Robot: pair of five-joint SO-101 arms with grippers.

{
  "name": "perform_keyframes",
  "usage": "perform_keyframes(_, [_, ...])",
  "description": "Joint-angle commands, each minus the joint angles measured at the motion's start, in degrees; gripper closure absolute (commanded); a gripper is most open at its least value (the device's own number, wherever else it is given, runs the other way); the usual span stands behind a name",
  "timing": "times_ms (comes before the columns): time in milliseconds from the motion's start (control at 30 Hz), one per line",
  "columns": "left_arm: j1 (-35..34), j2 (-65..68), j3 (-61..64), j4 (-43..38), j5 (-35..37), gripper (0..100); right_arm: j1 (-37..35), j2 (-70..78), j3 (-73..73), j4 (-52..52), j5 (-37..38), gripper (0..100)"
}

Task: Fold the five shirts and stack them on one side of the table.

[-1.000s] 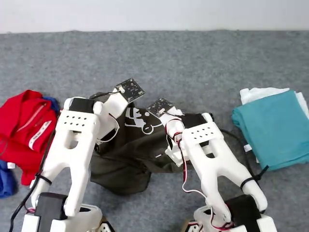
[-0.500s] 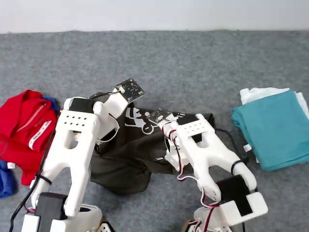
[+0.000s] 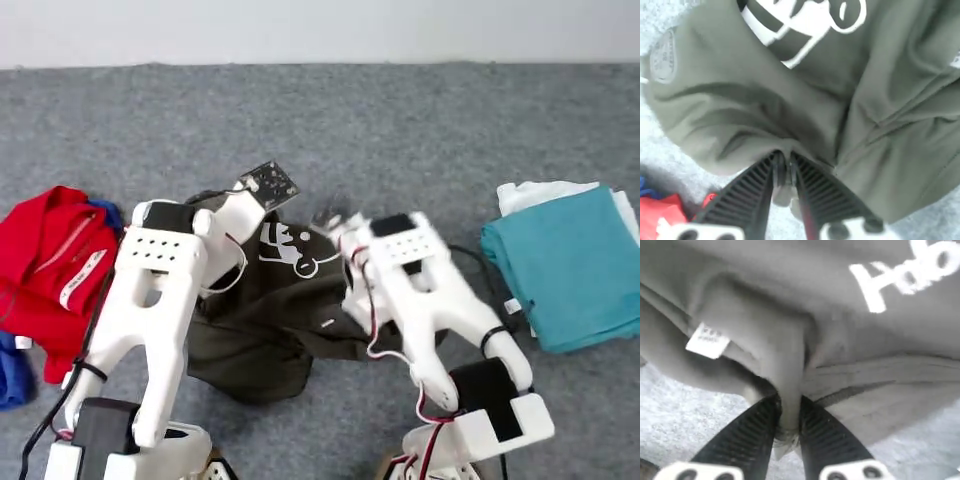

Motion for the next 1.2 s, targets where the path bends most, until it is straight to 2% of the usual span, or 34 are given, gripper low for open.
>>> perform_keyframes(0, [-0.53,-1.41,-7.52,2.11,2.11,99,4.26,-4.09,-10.64,5.58,0.0,98.9])
perform_keyframes(200, [-2.99,-1.41,-26.59,10.55,7.82,99,10.77,-11.65,-26.64,14.73,0.0,98.9])
perform_keyframes(367, [-2.37,-1.41,-47.96,21.8,7.82,99,12.79,-18.59,-38.42,21.05,0.0,98.9])
perform_keyframes(567, [-3.16,-6.95,-68.53,21.98,15.12,99,14.99,-28.53,-48.7,21.32,0.0,98.9])
perform_keyframes(833, [-3.16,-21.8,-71.6,21.71,15.12,99,20.7,-40.13,-50.02,21.05,0.0,98.9])
perform_keyframes(1067, [-3.08,-33.49,-71.16,15.47,15.12,99,20.7,-48.4,-49.85,21.32,-0.09,98.9])
perform_keyframes(1167, [-3.08,-34.11,-68.44,18.73,15.56,99,20.79,-48.66,-49.76,22.55,-0.09,98.9])
